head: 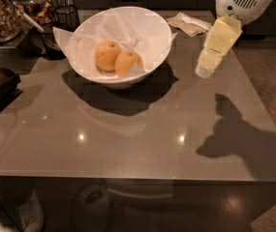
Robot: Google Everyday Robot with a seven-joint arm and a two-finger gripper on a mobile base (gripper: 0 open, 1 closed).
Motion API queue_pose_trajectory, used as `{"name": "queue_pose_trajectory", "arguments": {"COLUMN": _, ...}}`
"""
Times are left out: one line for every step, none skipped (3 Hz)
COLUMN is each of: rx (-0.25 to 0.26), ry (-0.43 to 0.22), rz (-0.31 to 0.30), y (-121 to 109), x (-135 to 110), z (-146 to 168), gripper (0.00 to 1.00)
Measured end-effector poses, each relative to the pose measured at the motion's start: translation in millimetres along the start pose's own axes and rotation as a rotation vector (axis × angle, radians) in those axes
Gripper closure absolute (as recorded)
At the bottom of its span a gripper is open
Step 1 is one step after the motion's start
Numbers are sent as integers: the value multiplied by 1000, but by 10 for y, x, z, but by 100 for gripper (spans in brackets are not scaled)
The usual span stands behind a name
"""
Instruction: Pick orange from white bowl
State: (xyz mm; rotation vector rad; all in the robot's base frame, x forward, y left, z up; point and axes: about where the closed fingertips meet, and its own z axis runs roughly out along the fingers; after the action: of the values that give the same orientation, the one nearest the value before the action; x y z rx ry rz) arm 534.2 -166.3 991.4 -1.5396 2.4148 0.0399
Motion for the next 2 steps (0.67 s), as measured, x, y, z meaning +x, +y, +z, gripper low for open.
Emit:
{"name": "queue_pose_trajectory", "arguments": {"rx": 31, "ry": -36, "rz": -3, "y": -86, "x": -129, "z": -21, "gripper": 0}}
{"name": "queue_pose_trajectory", "arguments": {"rx": 46, "ry": -72, "rz": -9, "y": -112, "x": -298, "z": 19, "gripper": 0}}
